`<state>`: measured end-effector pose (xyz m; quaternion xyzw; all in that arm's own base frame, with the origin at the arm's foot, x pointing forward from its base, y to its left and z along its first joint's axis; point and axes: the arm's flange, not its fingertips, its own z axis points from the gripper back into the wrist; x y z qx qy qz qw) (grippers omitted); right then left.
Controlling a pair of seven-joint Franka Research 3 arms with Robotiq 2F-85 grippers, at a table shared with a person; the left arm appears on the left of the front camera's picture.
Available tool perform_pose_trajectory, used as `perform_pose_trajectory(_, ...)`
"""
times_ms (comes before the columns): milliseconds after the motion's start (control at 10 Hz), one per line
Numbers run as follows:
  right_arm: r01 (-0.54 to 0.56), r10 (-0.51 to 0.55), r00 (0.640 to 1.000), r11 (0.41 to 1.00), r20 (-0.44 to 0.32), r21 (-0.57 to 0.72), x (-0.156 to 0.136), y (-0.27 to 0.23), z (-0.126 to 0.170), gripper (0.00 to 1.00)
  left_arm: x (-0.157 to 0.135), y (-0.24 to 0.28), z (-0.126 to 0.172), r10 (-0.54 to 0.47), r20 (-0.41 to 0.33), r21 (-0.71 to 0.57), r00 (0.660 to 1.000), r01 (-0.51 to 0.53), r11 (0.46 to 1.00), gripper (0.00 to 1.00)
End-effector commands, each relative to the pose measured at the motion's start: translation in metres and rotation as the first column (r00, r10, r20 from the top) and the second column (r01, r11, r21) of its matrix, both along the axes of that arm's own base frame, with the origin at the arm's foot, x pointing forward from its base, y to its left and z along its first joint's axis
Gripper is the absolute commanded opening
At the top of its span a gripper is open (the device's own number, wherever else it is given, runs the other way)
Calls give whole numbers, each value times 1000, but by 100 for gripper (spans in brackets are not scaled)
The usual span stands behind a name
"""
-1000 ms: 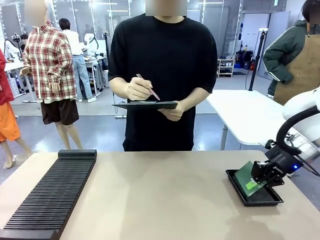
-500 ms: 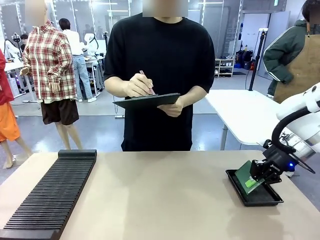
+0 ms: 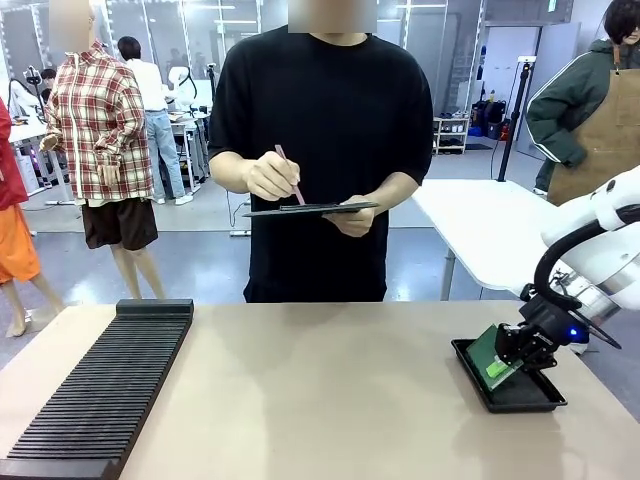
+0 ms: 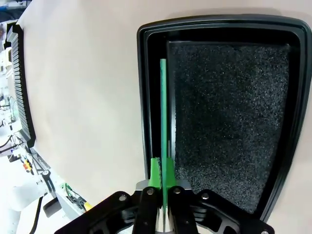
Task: Inspect the PCB.
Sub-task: Place the Blank PCB in the ESD tray.
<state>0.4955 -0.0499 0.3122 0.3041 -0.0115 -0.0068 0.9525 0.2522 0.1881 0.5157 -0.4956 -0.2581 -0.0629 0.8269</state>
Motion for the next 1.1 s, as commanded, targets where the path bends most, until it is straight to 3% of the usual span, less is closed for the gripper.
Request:
perform_pose_trajectory(0, 36, -35, 999, 999, 14, -20, 6, 2, 2, 27, -1, 0, 1, 2, -11, 12, 1000, -2, 1000, 100)
perform_pose_trajectory(200, 47, -46, 999, 997, 17, -53, 3, 1, 0, 60, -1, 0, 1, 2, -11, 12, 1000, -2, 1000, 100)
perform_pose_trajectory(500, 70, -66, 997, 994, 48, -84, -5, 3, 7, 100, -1, 0, 1, 2, -11, 12, 1000, -2, 1000, 100)
perform_pose_trajectory(700, 94, -88, 995, 989, 57, -113, -12, -2, 13, 100, -1, 0, 1, 2, -11, 12, 1000, -2, 1000, 100)
perform_pose_trajectory(800, 106, -99, 993, 988, 60, -115, -15, -4, 18, 93, -1, 0, 1, 2, -11, 12, 1000, -2, 1000, 100)
perform_pose_trajectory(900, 114, -107, 992, 987, 67, -110, -17, -3, 21, 100, -1, 0, 1, 2, -11, 12, 1000, -2, 1000, 100)
perform_pose_trajectory(1000, 141, -134, 989, 983, 61, -120, -19, -2, 18, 98, -1, 0, 1, 2, -11, 12, 1000, -2, 1000, 100)
